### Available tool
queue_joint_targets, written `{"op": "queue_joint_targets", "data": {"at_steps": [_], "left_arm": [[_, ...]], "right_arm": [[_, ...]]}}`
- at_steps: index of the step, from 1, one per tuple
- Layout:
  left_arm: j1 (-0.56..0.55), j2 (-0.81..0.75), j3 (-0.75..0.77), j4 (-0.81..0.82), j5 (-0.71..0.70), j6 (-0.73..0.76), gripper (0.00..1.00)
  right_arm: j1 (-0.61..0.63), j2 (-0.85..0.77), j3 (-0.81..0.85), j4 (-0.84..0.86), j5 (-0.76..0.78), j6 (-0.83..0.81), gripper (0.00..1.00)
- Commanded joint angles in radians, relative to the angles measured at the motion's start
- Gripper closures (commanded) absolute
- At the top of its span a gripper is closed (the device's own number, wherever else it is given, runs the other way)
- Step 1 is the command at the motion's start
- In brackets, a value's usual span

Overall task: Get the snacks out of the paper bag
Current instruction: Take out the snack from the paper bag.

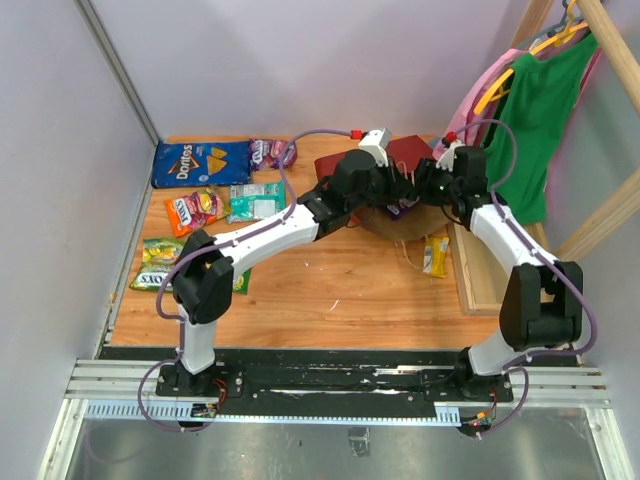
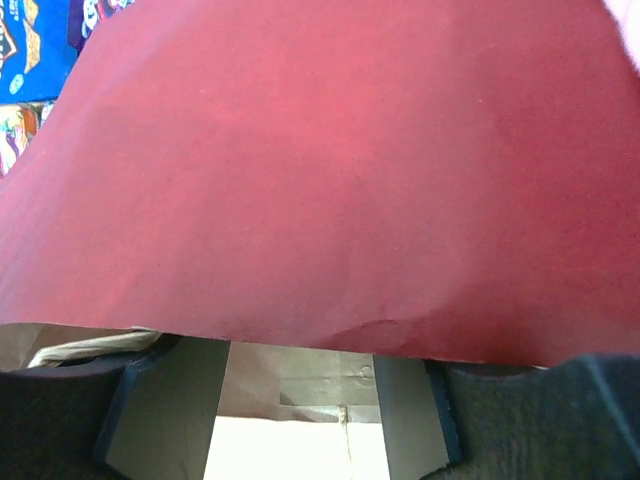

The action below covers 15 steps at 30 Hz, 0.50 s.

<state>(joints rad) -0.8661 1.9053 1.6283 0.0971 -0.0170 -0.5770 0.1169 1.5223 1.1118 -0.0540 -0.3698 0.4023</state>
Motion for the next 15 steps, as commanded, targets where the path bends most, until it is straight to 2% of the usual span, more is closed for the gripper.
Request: {"op": "queue_joint_targets", "data": {"at_steps": [1, 5, 8, 10, 15], "left_arm": [[-0.003, 0.055, 0.06, 0.042, -0.048, -0.006, 1.0], [-0.003, 0.076, 0.072, 0.036, -0.033, -0.008, 0.99], [-0.004, 0.077, 0.062, 0.054, -0.009, -0.023, 0.99], [-0.004, 0.077, 0.053, 0.076, 0.01, -0.041, 0.99], [-0.004, 0.096, 0.058, 0.094, 0.055, -0.074, 0.99]], "right_arm": [[-0.057, 0.049, 0.05, -0.018, -0.094, 0.008, 0.43], [-0.054, -0.048, -0.107, 0.065, -0.104, 0.12, 0.39], [-0.054, -0.173, -0.344, 0.279, -0.078, 0.324, 0.36], [-0.041, -0.238, -0.478, 0.401, -0.018, 0.449, 0.34], [-0.02, -0.337, -0.696, 0.612, 0.183, 0.623, 0.34]]}}
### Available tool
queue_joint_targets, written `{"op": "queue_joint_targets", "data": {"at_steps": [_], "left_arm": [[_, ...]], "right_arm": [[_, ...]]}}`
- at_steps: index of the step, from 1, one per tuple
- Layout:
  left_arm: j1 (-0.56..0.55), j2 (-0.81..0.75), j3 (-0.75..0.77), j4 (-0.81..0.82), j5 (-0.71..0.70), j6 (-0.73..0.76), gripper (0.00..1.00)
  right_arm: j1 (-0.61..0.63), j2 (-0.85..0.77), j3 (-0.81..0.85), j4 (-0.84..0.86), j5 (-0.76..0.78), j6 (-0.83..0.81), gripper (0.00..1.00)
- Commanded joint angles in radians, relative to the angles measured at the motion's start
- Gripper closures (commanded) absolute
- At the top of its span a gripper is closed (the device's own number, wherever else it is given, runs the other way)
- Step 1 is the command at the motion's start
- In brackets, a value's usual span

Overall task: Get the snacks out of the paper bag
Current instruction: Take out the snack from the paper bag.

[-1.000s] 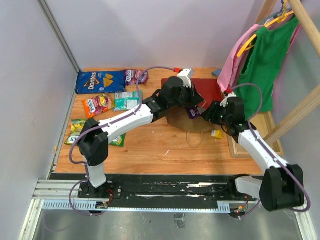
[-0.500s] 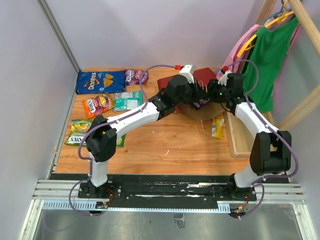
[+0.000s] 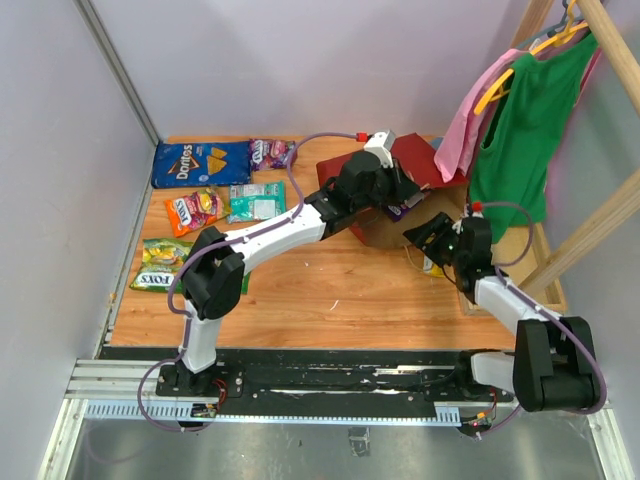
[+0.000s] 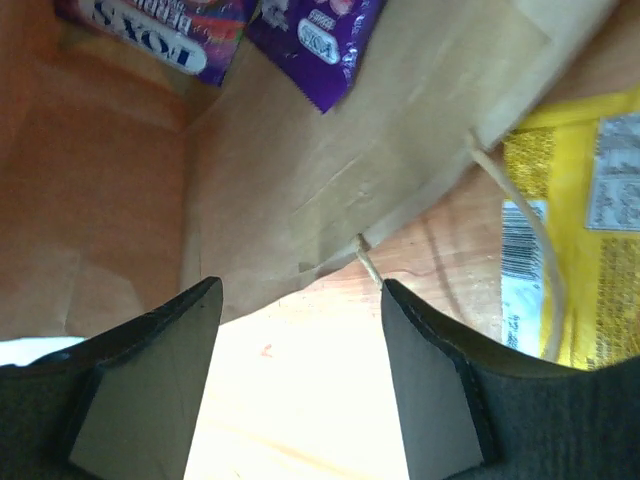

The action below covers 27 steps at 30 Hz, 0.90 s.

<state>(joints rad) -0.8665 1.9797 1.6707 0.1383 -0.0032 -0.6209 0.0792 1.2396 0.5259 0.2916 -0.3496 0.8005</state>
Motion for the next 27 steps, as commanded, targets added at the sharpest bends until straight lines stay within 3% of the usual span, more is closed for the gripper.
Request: {"op": "queue_joint_targets", "data": {"at_steps": [1, 6, 11, 16, 27], "left_arm": [[-0.003, 0.025, 0.018, 0.051, 0.051, -0.035, 0.99], [-0.003, 0.029, 0.016, 0.053, 0.078, -0.048, 0.99], [-0.003, 0.009, 0.002, 0.056, 0.09, -0.042, 0.99], [-0.003, -0.005, -0.014, 0.052, 0.096, -0.034, 0.99], [-0.003, 0.014, -0.019, 0.068, 0.125, -0.046, 1.0]], "right_arm": [[0.017, -0.058, -0.137, 0.309, 0.187, 0.256, 0.34], [0.016, 0.059, -0.109, 0.379, 0.18, 0.337, 0.38], [0.006, 0.333, -0.036, 0.621, 0.081, 0.427, 0.47], [0.007, 0.555, -0.007, 0.804, 0.081, 0.509, 0.54], [0.008, 0.686, 0.077, 0.773, 0.156, 0.505, 0.51]]}}
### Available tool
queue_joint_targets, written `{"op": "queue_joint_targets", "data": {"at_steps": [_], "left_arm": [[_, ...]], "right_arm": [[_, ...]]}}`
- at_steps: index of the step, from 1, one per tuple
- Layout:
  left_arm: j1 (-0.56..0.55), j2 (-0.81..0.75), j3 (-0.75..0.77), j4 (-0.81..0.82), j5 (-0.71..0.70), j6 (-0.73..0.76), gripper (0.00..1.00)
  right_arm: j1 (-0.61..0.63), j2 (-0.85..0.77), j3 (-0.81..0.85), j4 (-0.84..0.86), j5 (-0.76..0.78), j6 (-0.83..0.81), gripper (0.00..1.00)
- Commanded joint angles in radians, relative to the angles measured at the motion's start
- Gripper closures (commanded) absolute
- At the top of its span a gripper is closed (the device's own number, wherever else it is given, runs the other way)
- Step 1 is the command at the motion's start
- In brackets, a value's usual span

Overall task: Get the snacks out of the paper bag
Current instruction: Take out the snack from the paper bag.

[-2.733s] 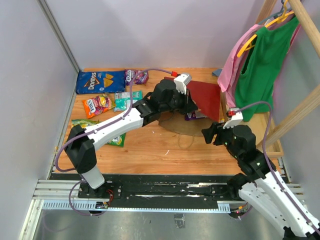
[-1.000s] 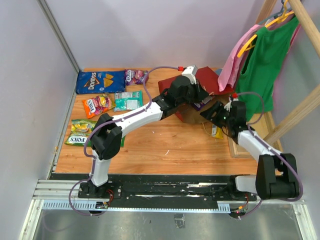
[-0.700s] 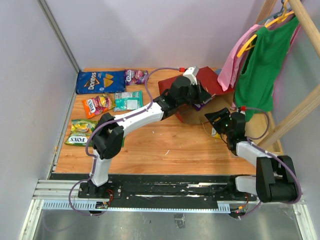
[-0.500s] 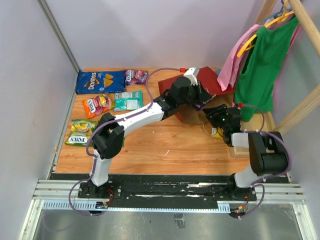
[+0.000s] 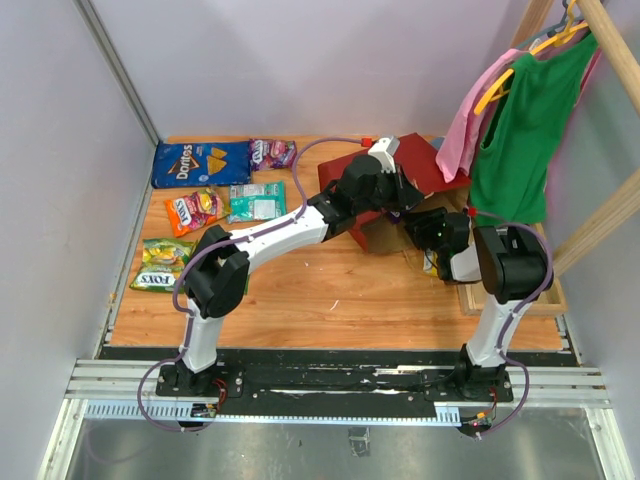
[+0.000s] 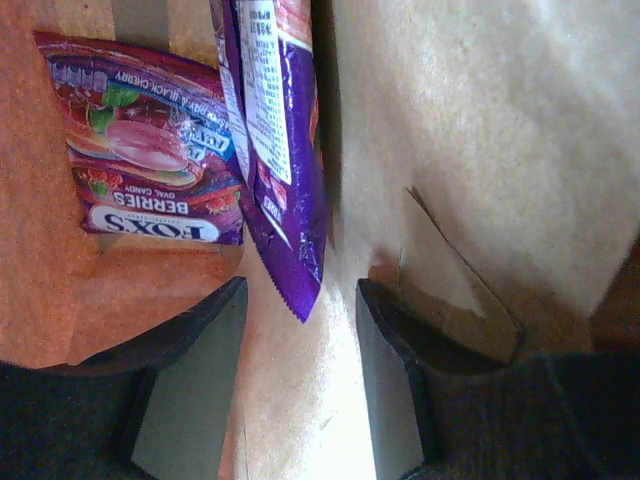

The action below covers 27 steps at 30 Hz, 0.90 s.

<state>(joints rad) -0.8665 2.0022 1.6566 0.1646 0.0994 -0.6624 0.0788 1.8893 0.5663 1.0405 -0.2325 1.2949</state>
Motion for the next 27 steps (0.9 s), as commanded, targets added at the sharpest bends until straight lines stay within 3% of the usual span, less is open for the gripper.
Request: {"op": "queue_joint_targets", "data": {"at_steps": [1, 19, 24, 27], "left_arm": [[-0.003, -0.006, -0.004, 0.042, 0.026, -0.006, 1.0], [-0.003, 0.018, 0.023, 0.027, 0.082, -0.024, 0.99], [-0.003, 0.037, 0.054, -0.006, 0.11, -0.019, 0.94], [-0.002, 0.039, 0.057, -0.01, 0.112, -0.019, 0.91]], "right_arm": [[0.008, 0.048, 0.05, 0.018, 0.042, 0.01, 0.5], [0.032, 0.198, 0.325, -0.103, 0.114, -0.027, 0.54], [0.062, 0.222, 0.405, -0.173, 0.114, -0.062, 0.64], [0.069, 0.242, 0.426, -0.157, 0.094, -0.059, 0.82]]}}
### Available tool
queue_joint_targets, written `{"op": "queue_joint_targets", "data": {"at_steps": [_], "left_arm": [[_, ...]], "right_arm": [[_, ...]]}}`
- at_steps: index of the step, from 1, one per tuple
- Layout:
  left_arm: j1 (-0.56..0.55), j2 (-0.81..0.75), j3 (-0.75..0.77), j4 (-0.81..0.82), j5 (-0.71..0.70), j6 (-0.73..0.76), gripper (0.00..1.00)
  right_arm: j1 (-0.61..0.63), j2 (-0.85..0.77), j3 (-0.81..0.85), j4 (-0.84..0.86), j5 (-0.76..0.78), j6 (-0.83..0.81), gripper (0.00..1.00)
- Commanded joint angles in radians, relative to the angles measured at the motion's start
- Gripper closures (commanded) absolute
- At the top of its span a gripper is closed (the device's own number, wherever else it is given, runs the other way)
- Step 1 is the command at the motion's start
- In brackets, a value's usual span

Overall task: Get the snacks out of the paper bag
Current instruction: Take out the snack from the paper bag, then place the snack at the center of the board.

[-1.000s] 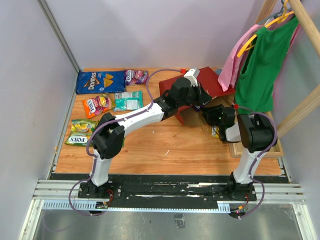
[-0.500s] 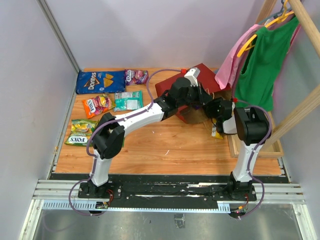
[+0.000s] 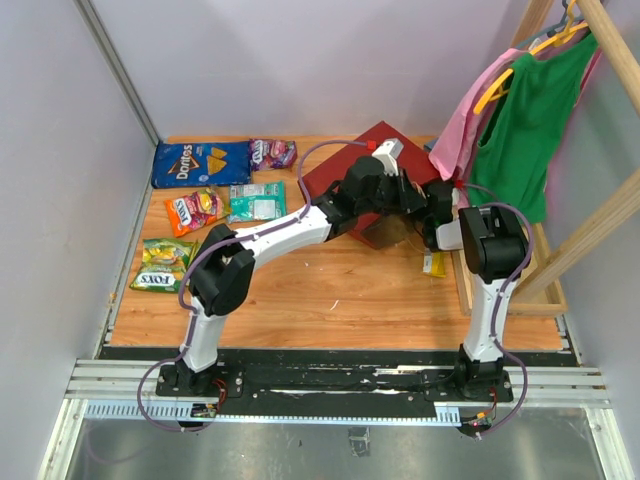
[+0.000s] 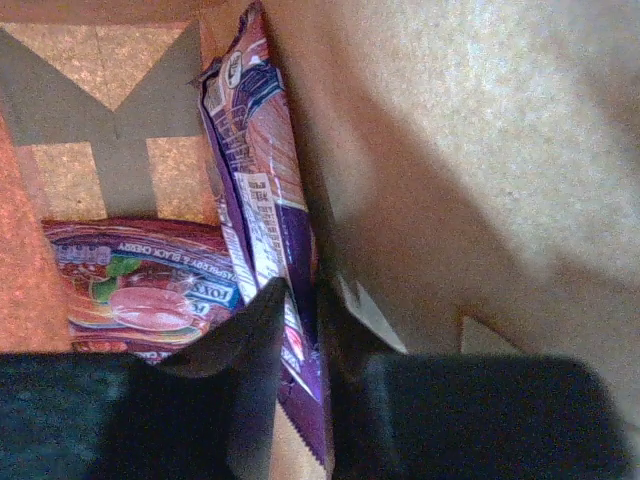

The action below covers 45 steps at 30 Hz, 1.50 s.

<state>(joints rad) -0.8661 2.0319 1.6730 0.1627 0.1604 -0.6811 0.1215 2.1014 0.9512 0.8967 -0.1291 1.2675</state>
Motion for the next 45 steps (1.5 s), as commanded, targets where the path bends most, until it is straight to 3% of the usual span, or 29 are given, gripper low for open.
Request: {"op": "queue_joint_targets", "data": {"at_steps": [1, 2, 6, 15, 21, 25, 30, 35, 39, 45], "left_arm": [[-0.002, 0.008, 0.042, -0.009, 0.051, 0.0, 0.88], [-0.001, 0.008, 0.043, -0.011, 0.051, 0.002, 0.86], [0.018, 0.002, 0.046, -0.021, 0.06, 0.01, 0.68], [0.109, -0.053, 0.003, -0.018, 0.145, 0.01, 0.01], [0.127, -0.137, 0.008, -0.068, 0.284, 0.091, 0.0], [0.129, -0.232, -0.02, -0.165, 0.327, 0.163, 0.0], [0.161, -0.436, -0.181, -0.224, 0.27, 0.212, 0.0], [0.237, -0.641, -0.317, -0.3, 0.134, 0.249, 0.0], [0.336, -0.77, -0.443, -0.309, 0.104, 0.231, 0.0], [0.469, -0.902, -0.605, -0.33, 0.118, 0.218, 0.0]], "right_arm": [[0.026, 0.032, 0.038, 0.0, -0.014, -0.029, 0.94], [0.026, 0.027, 0.031, 0.009, -0.018, -0.032, 0.99], [0.026, -0.056, -0.027, 0.022, -0.018, -0.078, 0.99], [0.024, -0.37, -0.292, 0.028, -0.109, -0.12, 0.99], [0.016, -0.701, -0.462, -0.201, -0.157, -0.179, 0.99], [0.012, -0.997, -0.462, -0.581, -0.122, -0.257, 0.99], [0.012, -1.298, -0.423, -0.947, -0.066, -0.404, 0.99], [0.02, -1.457, -0.338, -1.253, -0.074, -0.522, 0.99], [0.042, -1.544, -0.289, -1.433, -0.073, -0.554, 0.99], [0.077, -1.703, -0.207, -1.531, -0.051, -0.606, 0.99]]}}
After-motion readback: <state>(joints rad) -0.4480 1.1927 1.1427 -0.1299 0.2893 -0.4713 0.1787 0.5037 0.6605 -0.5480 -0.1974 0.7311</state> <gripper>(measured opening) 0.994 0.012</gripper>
